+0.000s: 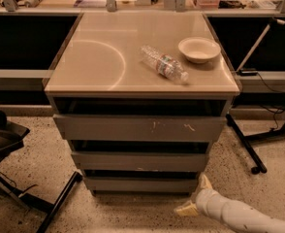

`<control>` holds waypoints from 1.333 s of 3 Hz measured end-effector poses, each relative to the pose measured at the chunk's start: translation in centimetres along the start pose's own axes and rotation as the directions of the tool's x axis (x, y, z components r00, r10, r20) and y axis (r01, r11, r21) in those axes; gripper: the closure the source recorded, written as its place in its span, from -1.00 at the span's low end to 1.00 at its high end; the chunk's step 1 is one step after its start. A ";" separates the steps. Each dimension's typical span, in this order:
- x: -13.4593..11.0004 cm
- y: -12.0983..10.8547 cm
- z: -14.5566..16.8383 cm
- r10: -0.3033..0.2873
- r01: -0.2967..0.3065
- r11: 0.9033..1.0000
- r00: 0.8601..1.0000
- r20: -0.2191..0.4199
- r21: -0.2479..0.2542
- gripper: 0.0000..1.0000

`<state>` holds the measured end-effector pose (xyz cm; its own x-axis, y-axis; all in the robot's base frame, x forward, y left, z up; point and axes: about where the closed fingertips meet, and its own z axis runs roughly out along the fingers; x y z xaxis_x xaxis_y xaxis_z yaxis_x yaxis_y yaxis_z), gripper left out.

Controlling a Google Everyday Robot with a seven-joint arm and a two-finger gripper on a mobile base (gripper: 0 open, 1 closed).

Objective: Open bottom drawer

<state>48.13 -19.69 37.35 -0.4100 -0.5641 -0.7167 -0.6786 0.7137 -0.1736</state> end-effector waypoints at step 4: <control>0.5 -0.3 11.1 0.137 -0.138 0.990 0.979 0.154 -0.002 -1.00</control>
Offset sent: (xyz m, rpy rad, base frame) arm 0.0475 0.0154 -0.0190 0.0823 -0.0773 -0.0345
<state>54.88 -15.57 29.50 -0.4000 -0.3907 -0.8291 -0.6171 0.7836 -0.0715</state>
